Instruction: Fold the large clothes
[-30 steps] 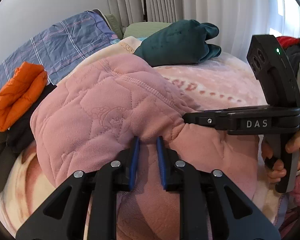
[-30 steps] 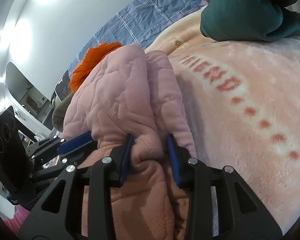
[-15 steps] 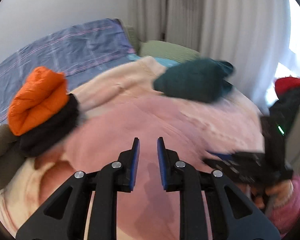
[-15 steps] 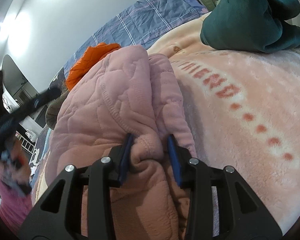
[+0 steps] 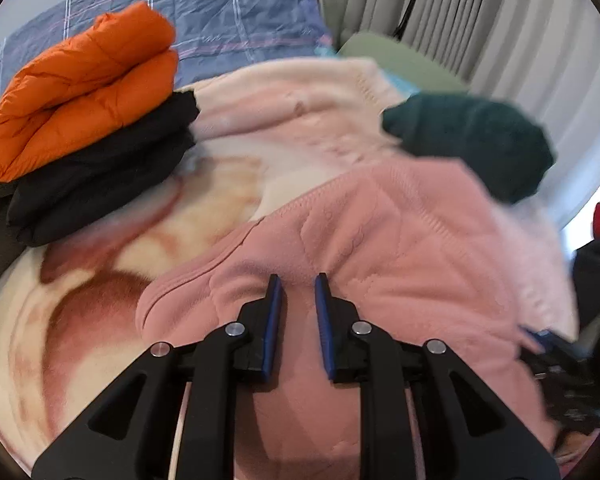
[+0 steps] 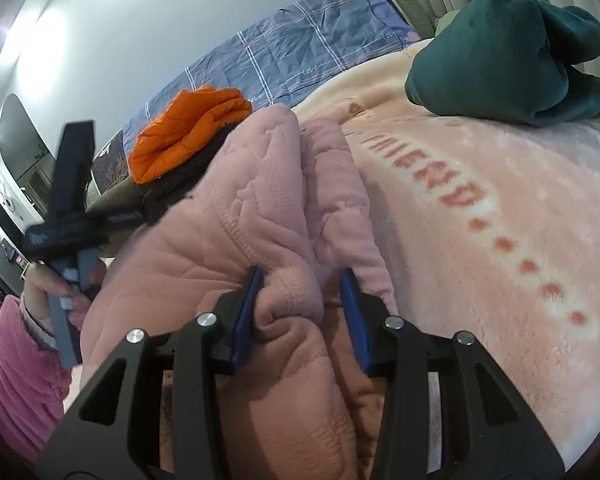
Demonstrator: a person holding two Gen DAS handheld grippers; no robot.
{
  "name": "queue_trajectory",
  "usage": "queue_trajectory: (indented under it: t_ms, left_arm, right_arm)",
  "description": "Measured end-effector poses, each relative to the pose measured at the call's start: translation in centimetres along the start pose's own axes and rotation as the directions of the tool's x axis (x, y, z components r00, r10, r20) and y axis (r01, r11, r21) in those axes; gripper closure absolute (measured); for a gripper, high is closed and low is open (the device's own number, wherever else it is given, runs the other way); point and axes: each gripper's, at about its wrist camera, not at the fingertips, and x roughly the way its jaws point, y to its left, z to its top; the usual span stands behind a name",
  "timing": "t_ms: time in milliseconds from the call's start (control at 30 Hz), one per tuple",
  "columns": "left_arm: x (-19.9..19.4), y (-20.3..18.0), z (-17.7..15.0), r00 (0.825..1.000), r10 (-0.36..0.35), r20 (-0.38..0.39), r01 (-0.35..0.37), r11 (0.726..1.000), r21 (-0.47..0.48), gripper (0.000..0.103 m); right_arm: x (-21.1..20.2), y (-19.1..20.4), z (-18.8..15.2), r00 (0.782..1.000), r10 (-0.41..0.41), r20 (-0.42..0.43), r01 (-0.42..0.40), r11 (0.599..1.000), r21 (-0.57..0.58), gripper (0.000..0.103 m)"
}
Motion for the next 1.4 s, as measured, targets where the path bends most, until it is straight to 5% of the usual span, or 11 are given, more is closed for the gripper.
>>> queue_trajectory:
  t_ms: [133,267,400,533,667,833,1000,1133,1233,1300,1400]
  left_arm:
    - [-2.6,-0.5,2.0,0.994,-0.096,0.046,0.097,0.994,-0.040,0.083]
    - [-1.9,-5.9,4.5,0.980,-0.198,-0.001,0.197,0.975,0.101,0.080]
    - [5.1,-10.0,4.5,0.984,-0.051,-0.170,0.088,0.972,0.218,0.076]
    - [8.6,-6.6,5.1,0.960,-0.160,-0.228,0.171,0.985,0.028,0.074]
    - [7.7,-7.0,4.5,0.973,-0.136,-0.189,0.147,0.988,0.044,0.074]
    - [0.4,-7.2,4.3,0.992,-0.112,-0.060,0.117,0.989,0.087,0.070]
    - [-5.9,-1.5,3.0,0.996,-0.076,0.057,0.075,0.997,0.011,0.067]
    - [-2.4,4.4,-0.5,0.995,-0.090,-0.049,0.081,0.983,-0.167,0.064]
    - [1.6,5.2,-3.4,0.997,-0.033,-0.064,0.021,0.985,-0.172,0.055]
    - [1.8,6.1,-3.2,0.995,-0.083,-0.059,0.066,0.967,-0.244,0.055]
    - [0.7,5.1,-2.3,0.997,-0.027,-0.071,0.014,0.984,-0.178,0.054]
  right_arm:
    - [0.0,-0.1,0.0,1.000,0.005,0.006,-0.005,1.000,0.005,0.062]
    - [0.1,-0.3,0.1,1.000,0.015,0.002,-0.015,1.000,0.010,0.062]
    - [0.2,-0.3,0.2,1.000,-0.007,0.009,0.007,1.000,0.010,0.062]
    - [1.0,-0.3,0.5,0.998,-0.053,0.022,0.053,0.999,0.000,0.062]
    - [1.1,0.2,0.6,0.998,-0.063,0.021,0.064,0.998,-0.017,0.061]
    - [0.4,0.0,0.5,0.998,-0.059,0.017,0.059,0.998,-0.016,0.059]
    - [0.6,-0.2,0.6,0.999,-0.046,0.012,0.046,0.999,-0.003,0.057]
    - [0.5,-0.1,0.3,0.999,-0.048,0.025,0.048,0.999,0.001,0.057]
    - [0.8,0.5,0.5,0.998,-0.052,0.020,0.052,0.998,-0.022,0.055]
    - [0.9,1.1,0.6,0.995,-0.095,0.029,0.096,0.994,-0.046,0.055]
    - [0.9,1.1,0.6,0.995,-0.100,0.026,0.101,0.993,-0.057,0.055]
